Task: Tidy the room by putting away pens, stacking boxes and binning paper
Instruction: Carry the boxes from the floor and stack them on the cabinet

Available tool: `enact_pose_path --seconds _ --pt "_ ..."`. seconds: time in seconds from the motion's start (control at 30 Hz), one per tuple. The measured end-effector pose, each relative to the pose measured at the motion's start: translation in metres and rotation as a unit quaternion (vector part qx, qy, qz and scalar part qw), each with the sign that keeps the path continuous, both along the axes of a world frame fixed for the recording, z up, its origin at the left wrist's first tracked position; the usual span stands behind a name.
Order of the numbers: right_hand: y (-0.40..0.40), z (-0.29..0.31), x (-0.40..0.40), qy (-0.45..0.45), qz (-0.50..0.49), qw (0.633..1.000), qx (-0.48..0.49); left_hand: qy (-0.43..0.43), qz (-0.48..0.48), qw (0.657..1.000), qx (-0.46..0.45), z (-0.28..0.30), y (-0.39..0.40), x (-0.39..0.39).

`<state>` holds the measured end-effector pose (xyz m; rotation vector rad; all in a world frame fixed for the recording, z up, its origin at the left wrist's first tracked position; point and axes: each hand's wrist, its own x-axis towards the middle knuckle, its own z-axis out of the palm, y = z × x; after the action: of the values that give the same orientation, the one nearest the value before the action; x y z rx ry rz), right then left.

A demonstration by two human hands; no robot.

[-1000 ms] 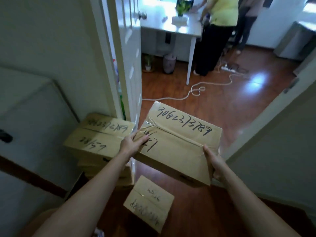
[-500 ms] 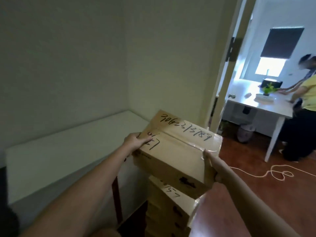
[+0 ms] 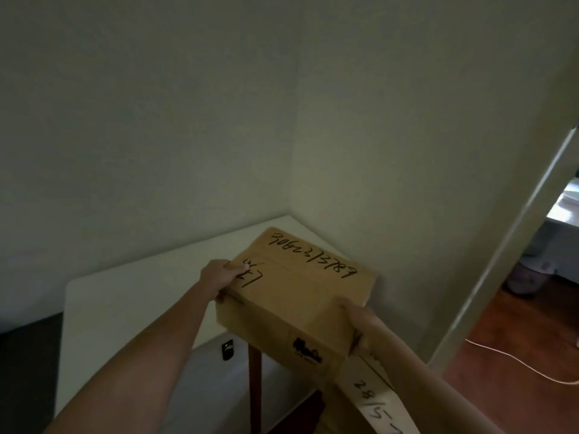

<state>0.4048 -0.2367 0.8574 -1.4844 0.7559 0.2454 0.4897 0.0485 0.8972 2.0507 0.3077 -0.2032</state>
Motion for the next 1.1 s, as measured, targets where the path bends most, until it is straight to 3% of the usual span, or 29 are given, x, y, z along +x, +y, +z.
enact_pose_path --seconds 0.1,0.17,0.27,0.4,0.6,0.87,1.03,1.1 --pt "-0.002 0.007 0.030 -0.004 -0.006 0.998 0.068 -0.057 0.041 0.997 -0.010 -0.011 -0.005 0.026" --pt "-0.004 0.011 0.057 0.010 -0.007 0.990 0.143 -0.071 0.069 0.988 -0.120 -0.016 -0.013 0.040" --pt "-0.005 0.016 0.108 0.013 -0.008 0.983 0.185 0.005 0.052 0.958 -0.284 -0.019 -0.040 0.065" --pt "-0.009 0.023 0.163 -0.012 0.012 0.991 0.134 0.072 -0.028 0.969 -0.234 -0.016 -0.075 0.088" --pt "-0.025 0.010 0.268 -0.042 0.057 0.989 0.133 0.051 0.008 0.954 -0.295 -0.022 -0.087 0.168" --pt "-0.044 0.002 0.372 -0.039 0.043 0.987 0.147 0.006 0.073 0.967 -0.244 -0.025 -0.121 0.263" --pt "-0.049 0.001 0.391 -0.046 0.045 0.989 0.135 0.001 0.088 0.970 -0.226 -0.027 -0.128 0.289" --pt "-0.050 -0.004 0.387 -0.052 0.043 0.987 0.147 -0.021 0.081 0.982 -0.171 -0.029 -0.133 0.283"
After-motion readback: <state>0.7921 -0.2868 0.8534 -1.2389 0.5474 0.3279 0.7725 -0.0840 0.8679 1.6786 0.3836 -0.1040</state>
